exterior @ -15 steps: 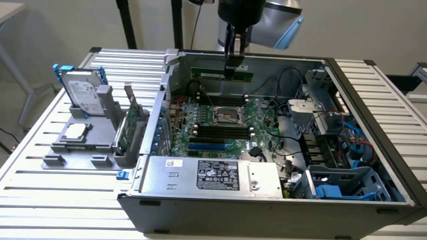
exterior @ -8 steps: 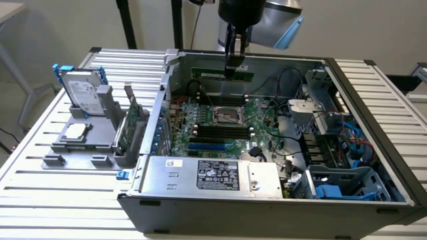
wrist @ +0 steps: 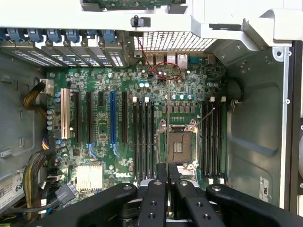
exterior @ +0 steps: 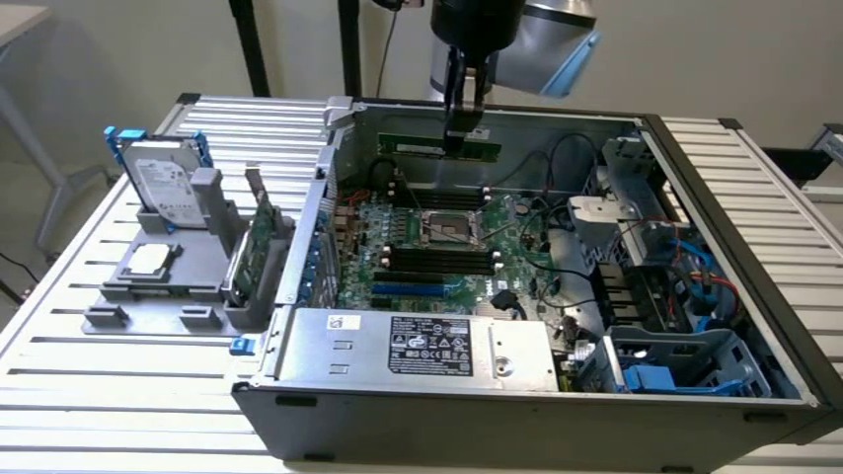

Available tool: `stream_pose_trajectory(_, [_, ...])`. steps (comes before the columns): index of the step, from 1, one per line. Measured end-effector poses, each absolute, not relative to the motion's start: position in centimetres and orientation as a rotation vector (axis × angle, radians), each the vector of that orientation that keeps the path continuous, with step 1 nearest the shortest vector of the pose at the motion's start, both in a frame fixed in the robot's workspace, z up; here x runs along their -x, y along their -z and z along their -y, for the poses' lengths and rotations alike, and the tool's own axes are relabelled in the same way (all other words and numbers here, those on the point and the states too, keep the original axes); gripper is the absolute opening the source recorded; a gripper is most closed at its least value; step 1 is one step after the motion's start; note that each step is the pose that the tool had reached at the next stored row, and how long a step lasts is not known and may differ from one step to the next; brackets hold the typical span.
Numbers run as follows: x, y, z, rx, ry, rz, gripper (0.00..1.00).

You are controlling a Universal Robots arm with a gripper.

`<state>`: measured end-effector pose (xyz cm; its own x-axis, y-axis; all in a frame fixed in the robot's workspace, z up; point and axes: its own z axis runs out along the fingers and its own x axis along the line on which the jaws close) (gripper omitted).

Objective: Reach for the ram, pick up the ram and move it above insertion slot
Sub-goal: 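Pick up the ram and move it above insertion slot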

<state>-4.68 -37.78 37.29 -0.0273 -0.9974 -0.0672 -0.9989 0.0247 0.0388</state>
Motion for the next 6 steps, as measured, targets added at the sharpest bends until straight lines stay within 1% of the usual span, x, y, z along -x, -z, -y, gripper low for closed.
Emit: stream_pose_trajectory(6, [4.68, -37.29, 37.78, 2.176, -0.117, -2.234, 0.13])
